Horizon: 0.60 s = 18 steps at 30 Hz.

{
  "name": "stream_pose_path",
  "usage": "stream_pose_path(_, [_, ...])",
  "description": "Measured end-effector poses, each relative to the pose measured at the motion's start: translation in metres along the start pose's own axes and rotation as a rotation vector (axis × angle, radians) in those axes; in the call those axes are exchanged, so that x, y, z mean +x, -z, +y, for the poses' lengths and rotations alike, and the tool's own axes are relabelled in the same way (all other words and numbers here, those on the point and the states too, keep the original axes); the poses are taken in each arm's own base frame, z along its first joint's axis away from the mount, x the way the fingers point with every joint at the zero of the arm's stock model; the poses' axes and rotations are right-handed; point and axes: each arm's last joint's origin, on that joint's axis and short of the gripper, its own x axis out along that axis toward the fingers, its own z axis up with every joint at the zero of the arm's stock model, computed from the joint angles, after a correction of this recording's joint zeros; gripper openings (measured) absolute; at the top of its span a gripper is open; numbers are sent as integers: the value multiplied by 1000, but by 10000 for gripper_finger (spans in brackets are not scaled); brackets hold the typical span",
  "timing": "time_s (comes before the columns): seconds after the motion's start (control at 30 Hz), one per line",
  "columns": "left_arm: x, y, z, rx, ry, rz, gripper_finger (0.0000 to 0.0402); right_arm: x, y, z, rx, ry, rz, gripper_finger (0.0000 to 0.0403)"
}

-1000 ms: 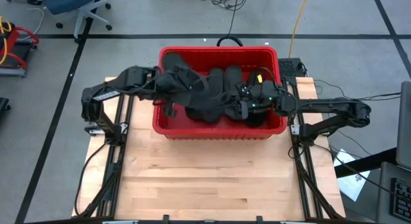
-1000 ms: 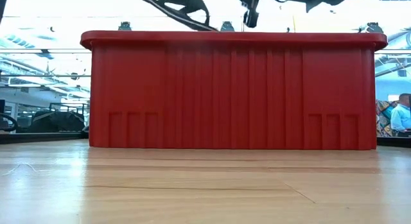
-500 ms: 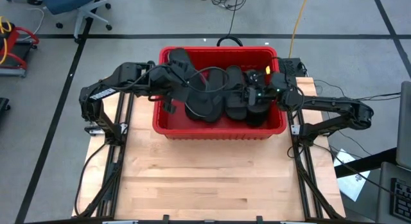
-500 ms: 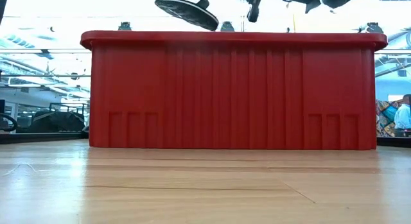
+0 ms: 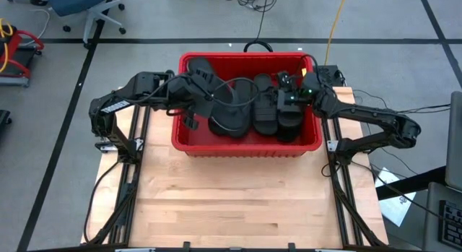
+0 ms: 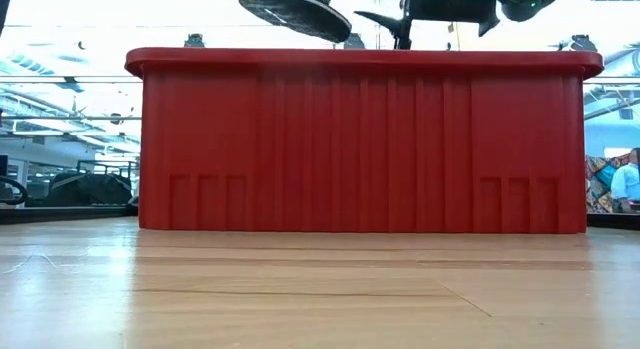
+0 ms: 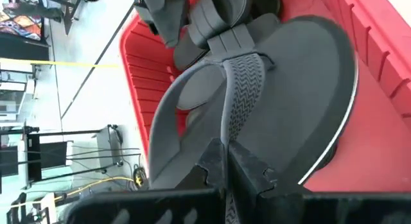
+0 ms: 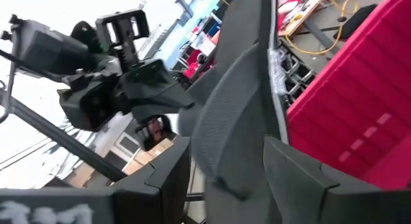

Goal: Pick and place slides into bin
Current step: Put the black slipper into the red bin

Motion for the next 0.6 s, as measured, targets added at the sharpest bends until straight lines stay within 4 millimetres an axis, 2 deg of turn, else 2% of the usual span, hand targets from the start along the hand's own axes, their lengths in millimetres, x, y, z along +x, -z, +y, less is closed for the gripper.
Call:
stream_pose_path(0.3, [0,-6,5,-32,-25,-84,0,5,-3,-14,14,-1,3,183])
stream_pose_path(0.6, [0,-8,6,-40,-40,-102,0,22,-3,-23,87,-169,-1,183])
